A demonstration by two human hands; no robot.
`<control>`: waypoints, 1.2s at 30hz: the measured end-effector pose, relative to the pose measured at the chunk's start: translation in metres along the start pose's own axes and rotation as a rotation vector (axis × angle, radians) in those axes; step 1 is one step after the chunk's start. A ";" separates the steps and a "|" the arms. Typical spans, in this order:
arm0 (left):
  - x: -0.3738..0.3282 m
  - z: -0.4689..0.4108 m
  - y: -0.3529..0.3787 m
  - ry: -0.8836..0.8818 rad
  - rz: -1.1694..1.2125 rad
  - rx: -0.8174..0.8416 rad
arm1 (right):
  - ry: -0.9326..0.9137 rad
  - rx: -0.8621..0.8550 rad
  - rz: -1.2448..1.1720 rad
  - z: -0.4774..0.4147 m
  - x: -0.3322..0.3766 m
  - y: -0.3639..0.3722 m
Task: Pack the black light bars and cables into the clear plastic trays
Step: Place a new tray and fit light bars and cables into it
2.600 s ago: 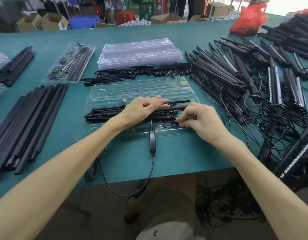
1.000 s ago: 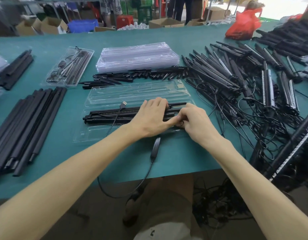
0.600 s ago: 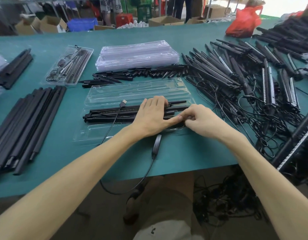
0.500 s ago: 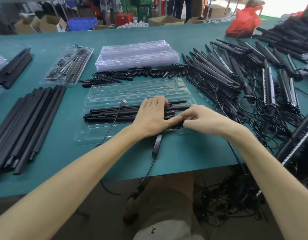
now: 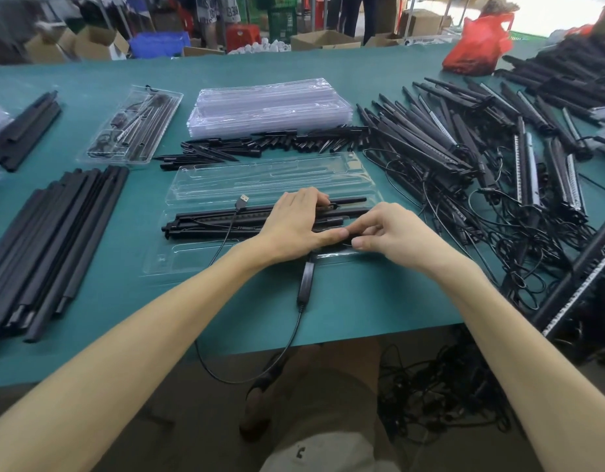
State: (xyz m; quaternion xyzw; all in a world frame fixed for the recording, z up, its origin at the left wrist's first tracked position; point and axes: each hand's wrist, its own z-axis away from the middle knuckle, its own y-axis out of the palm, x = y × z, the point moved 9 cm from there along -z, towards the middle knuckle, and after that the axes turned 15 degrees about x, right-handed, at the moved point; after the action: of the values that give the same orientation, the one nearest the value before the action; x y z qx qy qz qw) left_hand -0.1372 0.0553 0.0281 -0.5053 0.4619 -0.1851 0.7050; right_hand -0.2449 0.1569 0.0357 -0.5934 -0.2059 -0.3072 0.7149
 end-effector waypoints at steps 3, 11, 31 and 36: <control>0.000 0.001 0.000 0.002 0.020 0.017 | -0.028 -0.047 0.018 0.001 0.003 -0.001; 0.001 0.005 -0.001 0.021 0.107 0.122 | -0.029 -0.103 0.208 -0.005 0.013 -0.002; -0.012 0.086 0.015 -0.054 -0.175 0.271 | -0.067 -0.127 0.346 -0.001 0.022 0.005; -0.016 0.099 0.003 -0.019 -0.150 0.130 | -0.066 -0.146 0.325 0.000 0.021 0.004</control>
State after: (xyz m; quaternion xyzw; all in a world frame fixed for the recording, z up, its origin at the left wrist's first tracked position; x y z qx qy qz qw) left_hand -0.0630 0.1219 0.0393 -0.4931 0.4033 -0.2623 0.7249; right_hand -0.2265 0.1528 0.0464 -0.6788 -0.1078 -0.1821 0.7032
